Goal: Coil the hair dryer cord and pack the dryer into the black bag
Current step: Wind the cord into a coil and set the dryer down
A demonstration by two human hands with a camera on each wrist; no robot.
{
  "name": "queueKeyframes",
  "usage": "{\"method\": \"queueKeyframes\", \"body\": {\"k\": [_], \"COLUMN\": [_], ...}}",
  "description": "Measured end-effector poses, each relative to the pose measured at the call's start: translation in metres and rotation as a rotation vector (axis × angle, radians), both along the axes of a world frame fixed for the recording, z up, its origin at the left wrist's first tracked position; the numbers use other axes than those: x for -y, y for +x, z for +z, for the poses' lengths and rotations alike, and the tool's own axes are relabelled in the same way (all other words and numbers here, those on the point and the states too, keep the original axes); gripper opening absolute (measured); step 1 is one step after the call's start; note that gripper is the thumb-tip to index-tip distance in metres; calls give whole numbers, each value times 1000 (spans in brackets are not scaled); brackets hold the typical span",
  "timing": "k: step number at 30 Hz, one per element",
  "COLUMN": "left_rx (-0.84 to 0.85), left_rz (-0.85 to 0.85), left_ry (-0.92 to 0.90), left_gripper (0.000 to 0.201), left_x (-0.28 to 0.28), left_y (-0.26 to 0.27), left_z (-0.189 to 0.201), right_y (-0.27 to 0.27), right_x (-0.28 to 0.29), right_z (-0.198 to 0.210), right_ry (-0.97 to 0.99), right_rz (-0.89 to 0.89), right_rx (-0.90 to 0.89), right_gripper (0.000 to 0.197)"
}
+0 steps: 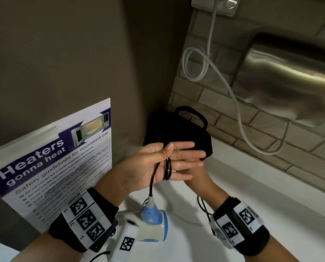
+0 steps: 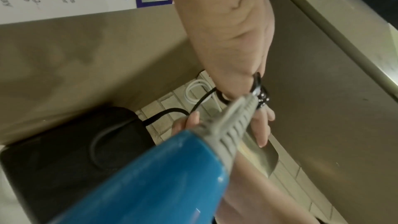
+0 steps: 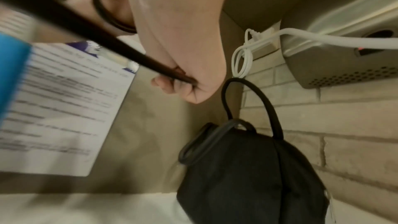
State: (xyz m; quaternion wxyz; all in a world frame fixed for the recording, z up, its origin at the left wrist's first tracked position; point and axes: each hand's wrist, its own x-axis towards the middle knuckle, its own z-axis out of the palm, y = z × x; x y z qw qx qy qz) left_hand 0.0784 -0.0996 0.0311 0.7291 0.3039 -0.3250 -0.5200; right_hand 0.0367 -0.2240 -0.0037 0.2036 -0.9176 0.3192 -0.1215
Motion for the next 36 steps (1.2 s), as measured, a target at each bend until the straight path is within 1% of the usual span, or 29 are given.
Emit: {"method": "queueKeyframes", "body": {"k": [1,2,3,4,5,6,8,11,13,15,17,19,21,23,24,26,28,29,31,32,34,36], "left_rx": [-6,-15,-28,-39,-48,-54,-70,-74,-59,-54,-49,-40,-30,-13,-1,28,71,83,94,99,109,126], "left_rz": [37,77,115,149,177,198,212,211,186,194,231,283,327,354,357,342,305,283,253,243,203,137], "left_ry": [-2,1,6,13,20,26,26,29,20,11,15,27,42,59,67,83,99,106,128,139,148,149], "left_gripper": [46,45,44,42,41,40,38,37,38,40,40,40,40,41,41,42,42,41,38,35,29,31], "left_x": [0,-1,-1,-1,0,0,1,4,10,14,15,13,11,10,10,12,15,16,17,17,14,9], "left_y": [1,2,2,2,1,1,-1,-6,-15,-16,-13,-7,-3,-1,-1,-4,-10,-13,-17,-19,-22,-23], "left_z": [-1,-1,0,0,1,1,4,8,9,7,5,4,4,3,3,4,5,5,4,4,4,5], "right_y": [-8,-29,-49,-59,-71,-82,-83,-85,-92,-95,-102,-109,-118,-124,-128,-131,-127,-123,-111,-105,-91,-77], "right_x": [3,14,12,7,11,15,8,14,13,-7,-19,-23,-23,-23,-21,-14,-9,-6,0,1,7,15], "right_z": [-12,-21,-16,-8,-7,-8,-6,-4,2,-3,4,16,28,45,54,67,84,93,104,107,108,106], "right_ry": [71,40,17,65,53,-10,-66,-48,-92,-117,-111,-106,-141,-248,-279,-321,-353,-363,-389,-384,-363,-335], "right_rz": [116,319,454,494,512,517,508,443,452,533,576,595,594,578,550,520,525,523,515,517,518,521], "right_rx": [-62,-48,-30,-21,-25,-3,12,30,-38,-111,-163,-218,-221,-179,-137,-4,72,112,188,205,258,313], "right_gripper": [34,30,24,20,19,18,18,17,20,24,16,22,25,23,26,31,23,17,14,14,21,21]}}
